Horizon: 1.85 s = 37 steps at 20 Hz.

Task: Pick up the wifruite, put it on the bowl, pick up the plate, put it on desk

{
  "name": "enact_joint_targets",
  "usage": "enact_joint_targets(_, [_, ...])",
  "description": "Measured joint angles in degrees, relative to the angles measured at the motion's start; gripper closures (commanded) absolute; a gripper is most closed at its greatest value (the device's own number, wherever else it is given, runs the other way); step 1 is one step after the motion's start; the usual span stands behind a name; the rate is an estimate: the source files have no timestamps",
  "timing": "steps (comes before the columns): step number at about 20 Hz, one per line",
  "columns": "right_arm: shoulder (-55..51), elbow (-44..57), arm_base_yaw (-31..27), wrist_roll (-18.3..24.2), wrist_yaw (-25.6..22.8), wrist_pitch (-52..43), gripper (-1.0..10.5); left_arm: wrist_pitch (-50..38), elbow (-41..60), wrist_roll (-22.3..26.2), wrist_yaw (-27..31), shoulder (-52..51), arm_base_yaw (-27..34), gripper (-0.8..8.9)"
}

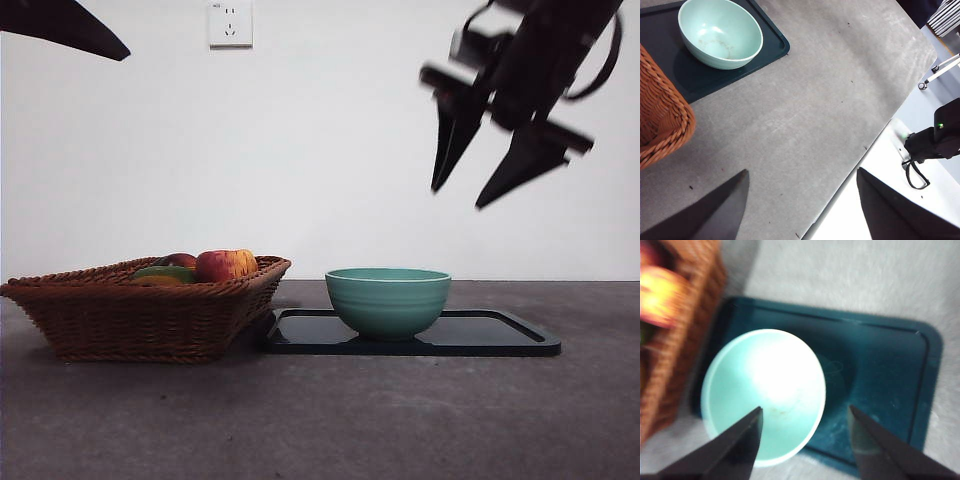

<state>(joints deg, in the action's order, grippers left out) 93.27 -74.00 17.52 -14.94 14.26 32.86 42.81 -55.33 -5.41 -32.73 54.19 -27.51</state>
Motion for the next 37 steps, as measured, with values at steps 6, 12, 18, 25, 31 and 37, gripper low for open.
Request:
enact_joint_targets(6, [8.7,0.0,0.1,0.2,0.0,-3.7,6.8,0.0,0.0,0.0,0.0,0.0,0.0,4.7])
enact_joint_targets(12, [11.6,0.0,0.5,1.4,-0.1,-5.6,7.1,0.1,0.0,0.0,0.0,0.0,0.0,4.7])
enact_joint_targets(18, [13.4,0.0,1.0,1.7,-0.7,-7.0,9.4,0.2,0.0,0.0,0.0,0.0,0.0,4.7])
enact_joint_targets(25, [13.0,0.0,1.1,1.8,-0.8,-7.4,9.4,0.3,0.0,0.0,0.0,0.0,0.0,4.7])
enact_joint_targets(31, [1.5,0.0,1.3,1.9,-0.8,-5.0,9.4,0.3,0.0,0.0,0.0,0.0,0.0,4.7])
enact_joint_targets(37, [-13.4,0.1,5.5,3.0,-0.8,6.8,9.4,0.5,0.0,0.0,0.0,0.0,0.0,4.7])
